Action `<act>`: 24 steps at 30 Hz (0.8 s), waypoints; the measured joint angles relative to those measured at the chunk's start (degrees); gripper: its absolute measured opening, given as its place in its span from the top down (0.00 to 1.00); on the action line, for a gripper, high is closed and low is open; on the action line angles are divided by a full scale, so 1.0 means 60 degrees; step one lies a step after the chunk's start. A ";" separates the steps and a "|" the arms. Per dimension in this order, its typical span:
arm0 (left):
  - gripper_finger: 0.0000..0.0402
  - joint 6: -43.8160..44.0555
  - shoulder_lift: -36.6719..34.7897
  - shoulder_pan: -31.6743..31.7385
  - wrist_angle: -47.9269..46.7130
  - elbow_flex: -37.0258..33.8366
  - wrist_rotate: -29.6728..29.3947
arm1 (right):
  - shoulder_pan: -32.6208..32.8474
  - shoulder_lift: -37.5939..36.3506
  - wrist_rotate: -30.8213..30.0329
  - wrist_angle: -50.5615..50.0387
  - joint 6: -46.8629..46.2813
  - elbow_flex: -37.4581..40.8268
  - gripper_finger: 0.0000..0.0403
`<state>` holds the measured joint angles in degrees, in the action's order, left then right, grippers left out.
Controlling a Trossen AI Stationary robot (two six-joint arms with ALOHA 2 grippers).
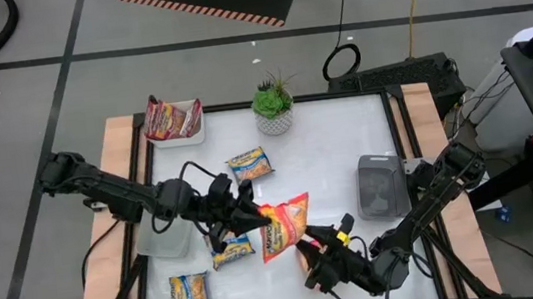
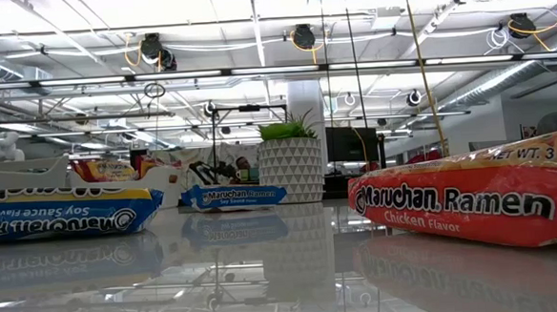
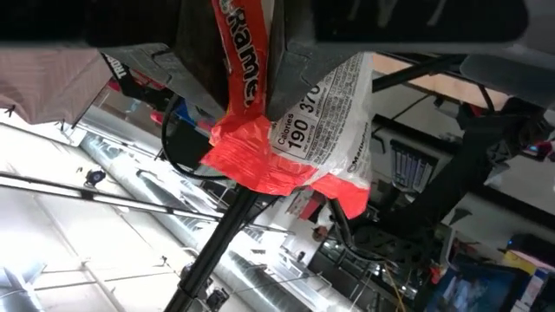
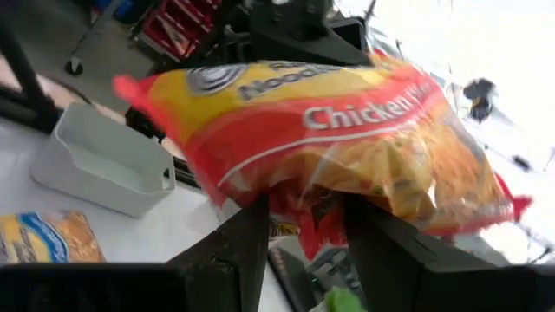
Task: Sort Maruchan noodles
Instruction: Put the top orange noodle pack into the black bin
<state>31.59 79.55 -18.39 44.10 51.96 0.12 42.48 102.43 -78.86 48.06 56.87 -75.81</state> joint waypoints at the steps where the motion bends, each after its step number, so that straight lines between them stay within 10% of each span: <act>1: 0.80 -0.0037 0.0000 0.0021 0.0025 0.0000 0.0000 | 0.0000 0.0000 -0.0102 0.0067 -0.0185 0.0000 0.64; 24: 0.81 -0.0115 -0.0004 0.1055 -0.0211 0.0004 0.0526 | 0.1096 -0.0007 -0.1860 -0.0023 -0.3205 0.0000 0.64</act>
<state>30.91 79.53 -12.05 42.84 51.99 3.27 49.05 102.39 -90.02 47.92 37.64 -75.81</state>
